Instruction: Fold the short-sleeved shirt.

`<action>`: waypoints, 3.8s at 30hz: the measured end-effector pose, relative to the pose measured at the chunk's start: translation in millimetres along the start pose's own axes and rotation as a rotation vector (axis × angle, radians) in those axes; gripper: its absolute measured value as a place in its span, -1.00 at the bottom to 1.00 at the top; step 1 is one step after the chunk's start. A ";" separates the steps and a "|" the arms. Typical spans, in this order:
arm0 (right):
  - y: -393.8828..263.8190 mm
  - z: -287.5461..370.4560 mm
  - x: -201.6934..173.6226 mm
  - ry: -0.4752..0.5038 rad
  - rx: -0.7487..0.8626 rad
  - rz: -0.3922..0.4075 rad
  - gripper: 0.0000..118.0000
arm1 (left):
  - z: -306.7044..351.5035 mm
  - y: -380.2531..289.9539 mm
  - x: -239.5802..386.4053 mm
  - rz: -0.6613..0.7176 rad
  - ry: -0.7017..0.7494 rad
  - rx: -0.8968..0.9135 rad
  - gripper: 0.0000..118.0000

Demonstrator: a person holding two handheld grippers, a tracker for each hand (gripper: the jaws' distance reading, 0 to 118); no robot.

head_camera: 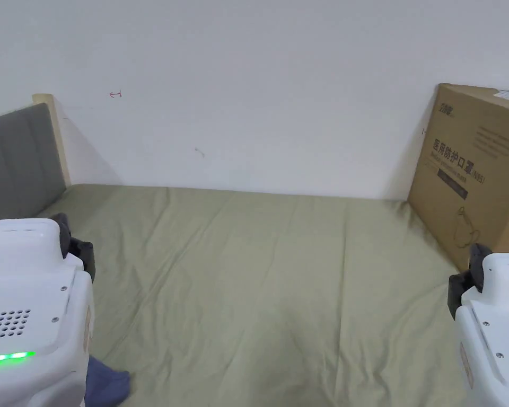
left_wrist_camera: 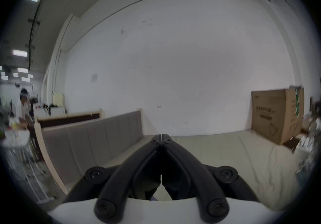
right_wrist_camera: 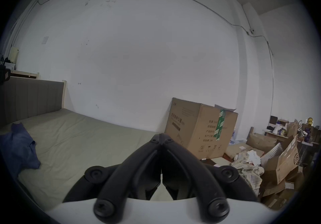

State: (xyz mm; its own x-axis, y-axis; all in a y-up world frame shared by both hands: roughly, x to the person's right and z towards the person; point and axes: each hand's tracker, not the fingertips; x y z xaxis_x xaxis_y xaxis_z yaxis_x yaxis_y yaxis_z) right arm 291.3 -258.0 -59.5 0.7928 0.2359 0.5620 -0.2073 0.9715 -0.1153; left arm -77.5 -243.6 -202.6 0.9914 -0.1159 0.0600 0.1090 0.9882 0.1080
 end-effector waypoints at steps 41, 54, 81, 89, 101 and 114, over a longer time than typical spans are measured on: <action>5.5 -6.2 7.9 0.089 -0.048 -0.138 -1.00 | 5.0 -2.4 7.1 -0.016 -0.115 -0.014 -1.00; 40.8 -12.5 -76.0 0.277 0.039 -0.158 -1.00 | 31.1 6.0 -80.8 -0.025 0.063 -0.018 -1.00; 65.6 30.5 -260.9 0.821 -0.009 -0.183 -1.00 | -39.7 -30.8 -265.4 0.431 -0.081 -0.872 -1.00; 48.7 35.7 -278.5 0.868 -0.087 -0.148 -1.00 | -118.0 -186.3 -236.2 0.378 -0.015 -1.326 -1.00; 29.4 22.6 -299.4 0.884 -0.158 -0.126 -1.00 | -184.5 -248.9 -226.7 0.329 0.070 -1.361 0.74; 28.2 14.0 -296.8 0.894 -0.176 -0.128 -1.00 | -174.1 -271.2 -216.8 0.272 0.089 -1.333 -1.00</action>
State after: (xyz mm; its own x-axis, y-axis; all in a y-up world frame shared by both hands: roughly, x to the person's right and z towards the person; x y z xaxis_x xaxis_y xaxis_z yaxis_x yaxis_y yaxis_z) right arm 42.1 -301.0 -218.1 0.9670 -0.0128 -0.2545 -0.0556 0.9641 -0.2596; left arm -309.5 -468.9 -417.7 0.9883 0.0528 -0.1431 -0.1525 0.3304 -0.9314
